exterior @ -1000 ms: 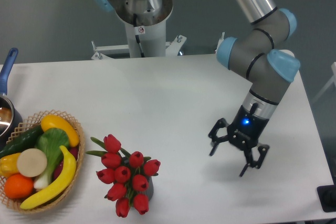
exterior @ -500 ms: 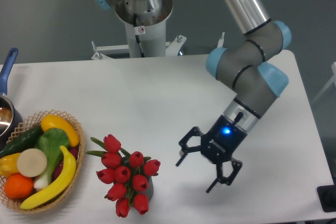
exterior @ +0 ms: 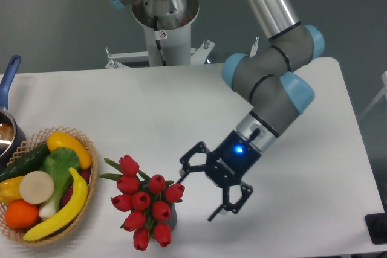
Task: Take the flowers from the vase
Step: 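Move the open gripper toward the red tulips and lower around their stems, then close the gripper on the tulip stems above the vase rim, then lift the tulip bunch up out of the dark vase and away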
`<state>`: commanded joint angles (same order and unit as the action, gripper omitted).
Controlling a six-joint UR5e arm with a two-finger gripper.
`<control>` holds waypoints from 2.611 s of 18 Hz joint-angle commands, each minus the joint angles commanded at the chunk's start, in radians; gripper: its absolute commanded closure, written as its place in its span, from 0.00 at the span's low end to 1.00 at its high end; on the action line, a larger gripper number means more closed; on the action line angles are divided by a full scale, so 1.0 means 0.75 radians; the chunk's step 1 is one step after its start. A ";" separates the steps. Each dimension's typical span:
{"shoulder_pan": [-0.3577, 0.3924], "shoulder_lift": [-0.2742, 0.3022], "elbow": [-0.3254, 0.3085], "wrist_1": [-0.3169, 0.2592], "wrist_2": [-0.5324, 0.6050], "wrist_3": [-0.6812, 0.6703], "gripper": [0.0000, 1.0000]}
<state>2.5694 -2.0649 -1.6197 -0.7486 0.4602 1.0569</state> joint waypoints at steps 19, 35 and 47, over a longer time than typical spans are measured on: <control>-0.092 0.019 -0.035 0.004 0.008 0.004 1.00; 0.016 0.194 -0.004 0.002 -0.143 -0.217 1.00; 0.084 0.192 0.151 0.000 -0.347 -0.397 1.00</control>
<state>2.6321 -1.9206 -1.5065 -0.7486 0.1999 0.7595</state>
